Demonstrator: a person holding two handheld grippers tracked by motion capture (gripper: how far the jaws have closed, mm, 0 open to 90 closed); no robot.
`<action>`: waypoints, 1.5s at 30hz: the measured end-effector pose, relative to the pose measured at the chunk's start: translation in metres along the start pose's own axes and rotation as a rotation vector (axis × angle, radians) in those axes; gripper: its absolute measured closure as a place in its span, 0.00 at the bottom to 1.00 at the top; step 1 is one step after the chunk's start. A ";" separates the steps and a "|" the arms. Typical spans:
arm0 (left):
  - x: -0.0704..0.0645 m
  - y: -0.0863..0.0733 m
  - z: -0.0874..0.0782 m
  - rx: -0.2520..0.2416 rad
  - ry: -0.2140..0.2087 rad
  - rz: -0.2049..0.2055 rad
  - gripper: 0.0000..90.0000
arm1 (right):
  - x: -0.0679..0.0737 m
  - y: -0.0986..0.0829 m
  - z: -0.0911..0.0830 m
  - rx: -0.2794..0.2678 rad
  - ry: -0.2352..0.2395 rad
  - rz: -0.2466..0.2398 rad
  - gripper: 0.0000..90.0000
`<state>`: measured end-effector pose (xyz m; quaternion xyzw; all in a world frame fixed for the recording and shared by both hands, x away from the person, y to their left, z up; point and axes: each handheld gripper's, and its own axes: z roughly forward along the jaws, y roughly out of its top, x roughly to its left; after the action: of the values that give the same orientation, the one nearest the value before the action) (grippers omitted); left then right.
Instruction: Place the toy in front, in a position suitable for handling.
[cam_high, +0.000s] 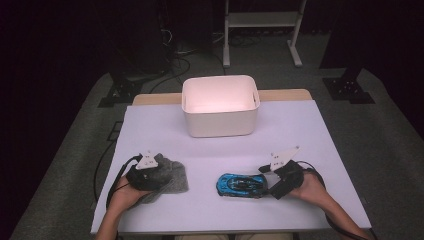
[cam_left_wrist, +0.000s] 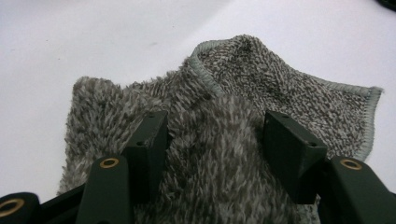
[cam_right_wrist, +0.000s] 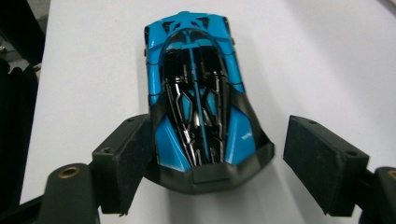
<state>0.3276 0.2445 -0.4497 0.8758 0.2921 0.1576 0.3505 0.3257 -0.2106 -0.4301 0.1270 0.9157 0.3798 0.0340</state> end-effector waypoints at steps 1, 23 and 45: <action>0.000 0.000 0.000 0.000 0.000 0.000 0.47 | 0.000 0.000 0.000 0.000 0.000 0.000 0.24; 0.004 0.002 -0.003 0.005 0.013 0.102 0.90 | -0.003 -0.011 -0.014 -0.017 0.002 0.032 0.22; -0.041 0.066 -0.002 -0.150 -0.229 0.199 0.90 | 0.002 -0.013 0.006 0.021 0.033 0.017 0.16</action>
<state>0.3213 0.1816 -0.4042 0.8841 0.1494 0.1121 0.4284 0.3224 -0.2152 -0.4431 0.1289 0.9189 0.3725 0.0144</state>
